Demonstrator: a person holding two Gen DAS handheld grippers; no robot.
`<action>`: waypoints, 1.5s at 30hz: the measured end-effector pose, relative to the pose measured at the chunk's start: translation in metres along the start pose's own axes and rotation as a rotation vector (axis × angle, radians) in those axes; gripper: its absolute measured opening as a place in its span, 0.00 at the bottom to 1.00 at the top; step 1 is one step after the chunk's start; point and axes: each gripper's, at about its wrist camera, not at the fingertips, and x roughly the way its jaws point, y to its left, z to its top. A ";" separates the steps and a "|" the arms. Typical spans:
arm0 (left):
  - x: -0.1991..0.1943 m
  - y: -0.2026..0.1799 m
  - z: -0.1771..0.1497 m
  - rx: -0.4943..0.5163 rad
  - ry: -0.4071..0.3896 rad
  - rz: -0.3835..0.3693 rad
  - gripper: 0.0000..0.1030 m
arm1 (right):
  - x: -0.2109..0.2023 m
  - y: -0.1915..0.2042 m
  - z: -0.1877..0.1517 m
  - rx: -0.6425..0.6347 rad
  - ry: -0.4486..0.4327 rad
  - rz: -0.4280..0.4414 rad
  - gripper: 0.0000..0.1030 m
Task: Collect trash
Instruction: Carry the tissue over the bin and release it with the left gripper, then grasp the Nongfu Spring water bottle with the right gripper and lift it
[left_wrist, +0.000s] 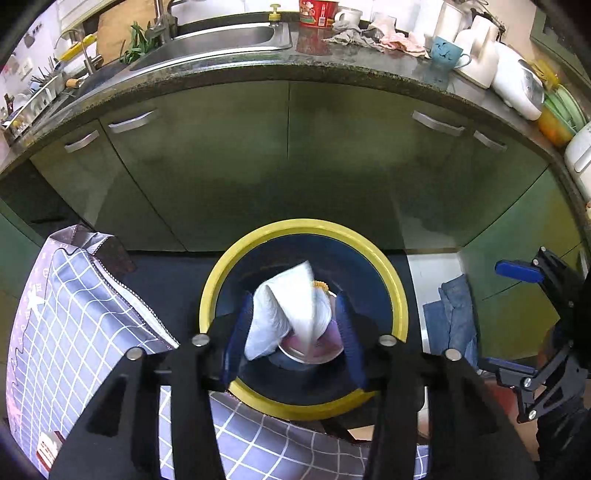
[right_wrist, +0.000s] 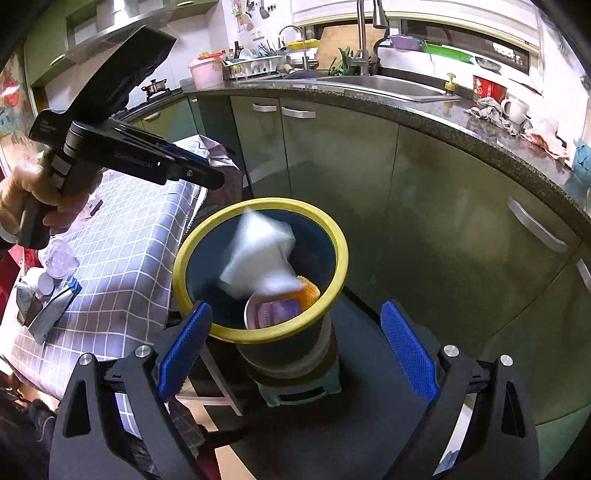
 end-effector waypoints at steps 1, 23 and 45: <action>-0.004 0.000 -0.002 -0.002 -0.004 -0.001 0.52 | 0.000 0.000 0.000 0.000 0.000 0.000 0.89; -0.273 0.093 -0.266 -0.442 -0.305 0.207 0.67 | 0.029 0.206 0.048 -0.415 -0.001 0.464 0.89; -0.294 0.119 -0.407 -0.699 -0.351 0.246 0.68 | 0.144 0.406 0.075 -0.833 0.336 0.691 0.81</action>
